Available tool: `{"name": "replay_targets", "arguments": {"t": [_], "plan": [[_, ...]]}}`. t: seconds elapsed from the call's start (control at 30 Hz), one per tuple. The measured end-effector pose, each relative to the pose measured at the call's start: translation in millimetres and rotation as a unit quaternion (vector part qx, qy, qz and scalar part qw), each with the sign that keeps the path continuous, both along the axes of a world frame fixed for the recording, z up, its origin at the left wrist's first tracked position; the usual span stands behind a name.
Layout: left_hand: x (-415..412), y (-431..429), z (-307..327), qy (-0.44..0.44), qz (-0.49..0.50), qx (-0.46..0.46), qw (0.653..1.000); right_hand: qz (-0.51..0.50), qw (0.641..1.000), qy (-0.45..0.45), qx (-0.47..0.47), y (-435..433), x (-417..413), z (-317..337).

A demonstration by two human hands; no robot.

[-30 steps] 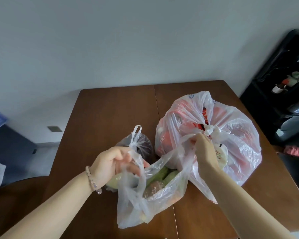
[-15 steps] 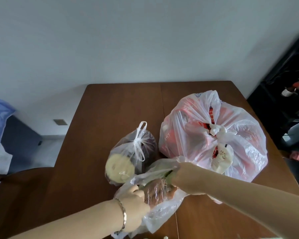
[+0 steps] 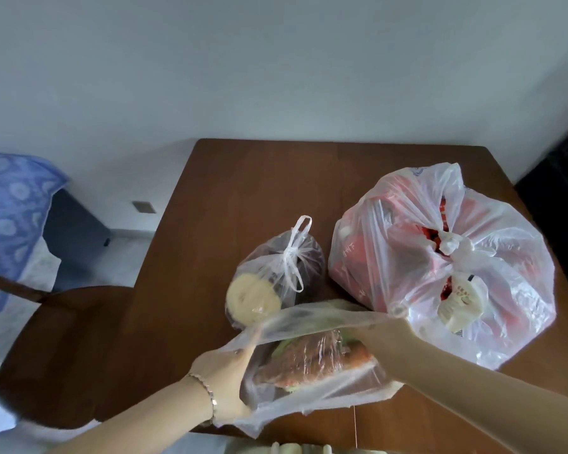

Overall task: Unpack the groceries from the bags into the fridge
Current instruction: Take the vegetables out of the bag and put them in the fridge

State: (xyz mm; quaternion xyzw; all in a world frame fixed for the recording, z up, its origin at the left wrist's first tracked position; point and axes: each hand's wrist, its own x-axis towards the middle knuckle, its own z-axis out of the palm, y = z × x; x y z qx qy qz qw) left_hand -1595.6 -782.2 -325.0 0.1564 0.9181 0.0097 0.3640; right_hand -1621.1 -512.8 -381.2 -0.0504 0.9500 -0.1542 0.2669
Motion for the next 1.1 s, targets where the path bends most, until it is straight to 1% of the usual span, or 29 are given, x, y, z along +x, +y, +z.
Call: {"name": "replay_targets", "arguments": {"t": [0.03, 0.07, 0.1, 0.13, 0.17, 0.23, 0.27, 0.33, 0.43, 0.5, 0.57, 0.63, 0.67, 0.73, 0.8, 0.83, 0.9, 0.97, 1.0, 1.03, 1.07, 1.1], "plan": [[3, 3, -1, -0.007, -0.038, -0.001, 0.999, 0.125, 0.990, 0.050, 0.052, -2, 5, 6], [9, 8, -1, 0.003, -0.065, 0.009, 0.998, 0.255, 0.956, 0.087, 0.118, -11, -1, 18], [11, 11, -3, 0.014, -0.070, 0.025, 0.997, 0.313, 0.938, 0.101, 0.110, -23, -6, 25], [11, 14, -2, 0.024, -0.076, 0.040, 0.996, 0.332, 0.933, 0.105, 0.084, -35, -5, 33], [10, 16, 0, 0.023, -0.075, 0.048, 0.996, 0.347, 0.924, 0.151, 0.049, -47, -3, 37], [8, 15, 3, 0.027, -0.061, 0.054, 0.996, 0.376, 0.909, 0.177, 0.037, -75, 3, 35], [8, 13, 3, 0.025, -0.049, 0.046, 0.997, 0.389, 0.903, 0.174, 0.053, -85, 8, 25], [7, 8, 3, 0.056, -0.048, 0.030, 0.997, 0.405, 0.892, 0.179, 0.093, -98, 14, 3], [6, -1, 0, 0.106, -0.111, 0.007, 0.988, 0.426, 0.878, 0.155, 0.151, -101, 14, -17], [3, -5, -1, 0.115, -0.138, -0.024, 0.983, 0.418, 0.881, 0.134, 0.176, -99, 15, -22], [0, -7, 2, 0.131, -0.133, -0.021, 0.982, 0.405, 0.890, 0.115, 0.177, -98, 14, -21], [-5, -8, 9, 0.170, -0.130, -0.001, 0.977, 0.348, 0.922, 0.095, 0.141, -96, 14, -12], [-8, -9, 11, 0.193, -0.134, 0.015, 0.972, 0.311, 0.941, 0.088, 0.104, -92, 13, -6], [-17, -11, 18, 0.230, -0.174, 0.028, 0.957, 0.231, 0.969, 0.082, 0.019, -80, 10, 11], [-29, -15, 16, 0.258, -0.196, 0.044, 0.945, 0.138, 0.983, 0.097, -0.076, -65, 7, 28], [-34, -15, 19, 0.270, -0.196, 0.043, 0.942, 0.082, 0.982, 0.116, -0.124, -59, 5, 37], [-47, -17, 30, 0.256, -0.186, 0.011, 0.948, -0.032, 0.963, 0.167, -0.208, -49, 3, 56], [-58, -15, 32, 0.283, -0.220, -0.037, 0.933, -0.156, 0.925, 0.194, -0.288, -41, 3, 71], [-62, -12, 32, 0.267, -0.216, -0.047, 0.938, -0.219, 0.900, 0.188, -0.326, -38, 4, 78], [-62, -5, 30, 0.245, -0.208, -0.045, 0.946, -0.275, 0.872, 0.179, -0.363, -36, 5, 83], [-61, 3, 24, 0.216, -0.193, -0.019, 0.957, -0.318, 0.845, 0.170, -0.395, -33, 6, 85], [-58, 10, 13, 0.170, -0.166, 0.014, 0.971, -0.350, 0.822, 0.160, -0.420, -30, 8, 84]]}}
